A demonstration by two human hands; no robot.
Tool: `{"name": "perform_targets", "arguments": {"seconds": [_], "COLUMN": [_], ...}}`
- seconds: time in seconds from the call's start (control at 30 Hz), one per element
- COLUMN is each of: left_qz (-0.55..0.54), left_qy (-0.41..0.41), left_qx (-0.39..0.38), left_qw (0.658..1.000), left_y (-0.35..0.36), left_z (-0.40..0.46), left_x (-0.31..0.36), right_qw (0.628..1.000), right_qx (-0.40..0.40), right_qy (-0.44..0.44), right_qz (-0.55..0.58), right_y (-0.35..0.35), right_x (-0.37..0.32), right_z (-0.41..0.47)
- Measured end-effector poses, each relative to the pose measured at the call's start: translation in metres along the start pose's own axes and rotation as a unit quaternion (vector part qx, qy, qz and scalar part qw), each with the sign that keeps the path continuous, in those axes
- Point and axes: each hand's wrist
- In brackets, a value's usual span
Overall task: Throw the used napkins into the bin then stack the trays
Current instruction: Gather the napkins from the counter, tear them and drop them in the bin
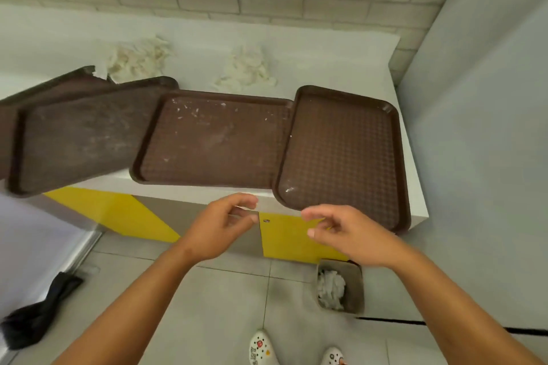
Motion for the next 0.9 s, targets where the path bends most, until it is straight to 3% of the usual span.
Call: {"name": "perform_targets", "arguments": {"seconds": [0.37, 0.9], "left_qz": [0.067, 0.212], "left_qy": [0.080, 0.060], "left_qx": [-0.002, 0.067], "left_qw": [0.995, 0.973], "left_y": [-0.070, -0.133], "left_z": [0.068, 0.290], "left_x": [0.064, 0.075], "right_qw": [0.994, 0.974], "right_qx": [0.068, 0.029], "right_qy": [-0.046, 0.018], "right_qz": [-0.078, -0.225], "right_y": [-0.094, -0.213], "right_x": [-0.070, -0.013], "right_z": [0.080, 0.308]}}
Point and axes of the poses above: each hand's wrist, its own z-axis towards the middle knuckle, its own y-axis out of the palm, x = y × z, and after that the axes turned 13 degrees about -z, right-handed
